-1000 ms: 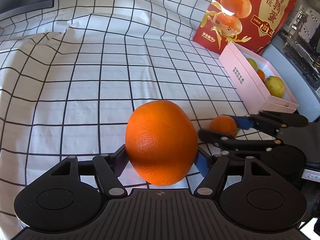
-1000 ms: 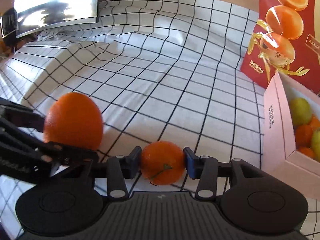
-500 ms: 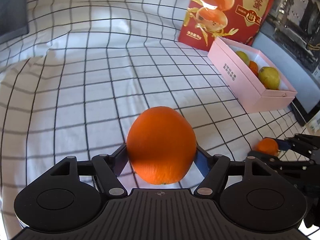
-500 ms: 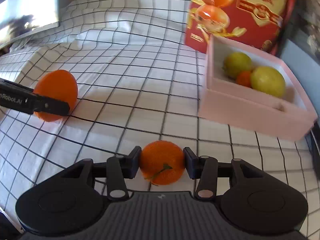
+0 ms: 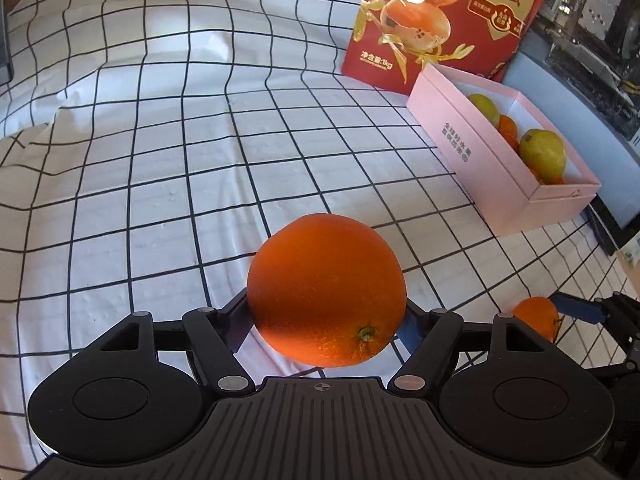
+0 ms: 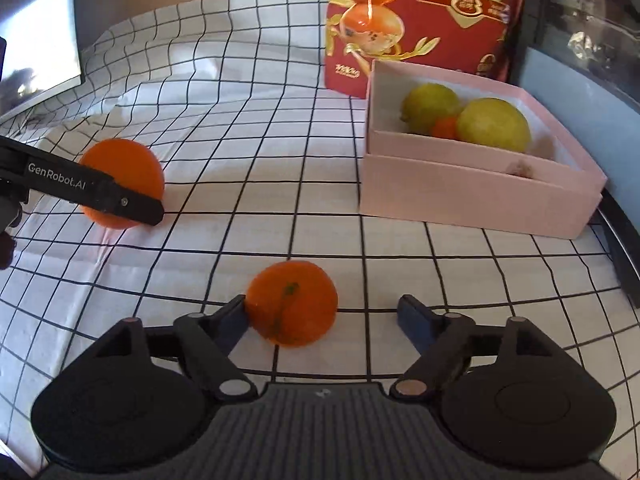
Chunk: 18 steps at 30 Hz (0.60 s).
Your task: Organize fruits
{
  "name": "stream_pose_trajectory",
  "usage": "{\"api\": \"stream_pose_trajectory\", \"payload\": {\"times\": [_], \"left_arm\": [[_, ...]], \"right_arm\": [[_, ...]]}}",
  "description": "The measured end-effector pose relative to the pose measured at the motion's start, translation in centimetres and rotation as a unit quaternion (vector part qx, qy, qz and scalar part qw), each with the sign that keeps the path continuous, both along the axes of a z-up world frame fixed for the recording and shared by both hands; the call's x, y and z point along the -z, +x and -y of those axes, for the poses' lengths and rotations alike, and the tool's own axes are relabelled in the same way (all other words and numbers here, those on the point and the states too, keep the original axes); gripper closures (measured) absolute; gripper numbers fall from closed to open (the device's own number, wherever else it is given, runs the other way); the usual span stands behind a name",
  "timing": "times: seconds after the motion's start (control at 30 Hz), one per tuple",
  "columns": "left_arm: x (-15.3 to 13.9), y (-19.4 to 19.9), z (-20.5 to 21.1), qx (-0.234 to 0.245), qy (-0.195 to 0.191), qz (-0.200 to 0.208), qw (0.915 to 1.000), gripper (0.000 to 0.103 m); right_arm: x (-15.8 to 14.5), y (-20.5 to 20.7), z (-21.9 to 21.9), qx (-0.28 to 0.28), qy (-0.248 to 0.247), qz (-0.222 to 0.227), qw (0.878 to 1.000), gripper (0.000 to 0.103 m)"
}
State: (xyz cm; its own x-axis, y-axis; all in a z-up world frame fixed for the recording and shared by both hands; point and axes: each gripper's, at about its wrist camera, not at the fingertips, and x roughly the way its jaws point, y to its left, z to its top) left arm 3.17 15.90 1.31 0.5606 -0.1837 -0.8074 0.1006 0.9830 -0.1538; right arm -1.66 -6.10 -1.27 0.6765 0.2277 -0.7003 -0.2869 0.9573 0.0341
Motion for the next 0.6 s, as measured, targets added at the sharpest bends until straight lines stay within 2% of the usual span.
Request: {"api": "stream_pose_trajectory", "payload": {"times": [0.13, 0.27, 0.37, 0.5, 0.53, 0.6], "left_arm": [[0.1, 0.0, 0.9, 0.014, 0.032, 0.000, 0.9994, 0.024], [0.2, 0.2, 1.4, 0.001, 0.039, -0.002, 0.9992, 0.020], [0.4, 0.2, 1.6, 0.007, 0.037, 0.001, 0.9993, 0.014], [0.7, -0.4, 2.3, 0.030, 0.062, 0.014, 0.9975, 0.012], [0.7, -0.5, 2.2, 0.027, 0.061, 0.016, 0.9976, 0.013], [0.4, -0.6, 1.9, 0.018, 0.043, 0.017, 0.9988, 0.022]], "right_arm": [[0.4, -0.7, 0.2, 0.007, 0.001, 0.015, 1.000, 0.013], [0.6, -0.4, 0.1, -0.001, 0.002, 0.003, 1.000, 0.000], [0.5, -0.1, 0.0, 0.000, -0.002, -0.005, 1.000, 0.000], [0.4, 0.1, -0.1, -0.005, -0.005, -0.009, 1.000, 0.000], [0.4, 0.0, -0.1, -0.010, -0.005, -0.009, 1.000, 0.000], [0.4, 0.0, 0.1, -0.016, -0.005, -0.011, 1.000, 0.000]]}}
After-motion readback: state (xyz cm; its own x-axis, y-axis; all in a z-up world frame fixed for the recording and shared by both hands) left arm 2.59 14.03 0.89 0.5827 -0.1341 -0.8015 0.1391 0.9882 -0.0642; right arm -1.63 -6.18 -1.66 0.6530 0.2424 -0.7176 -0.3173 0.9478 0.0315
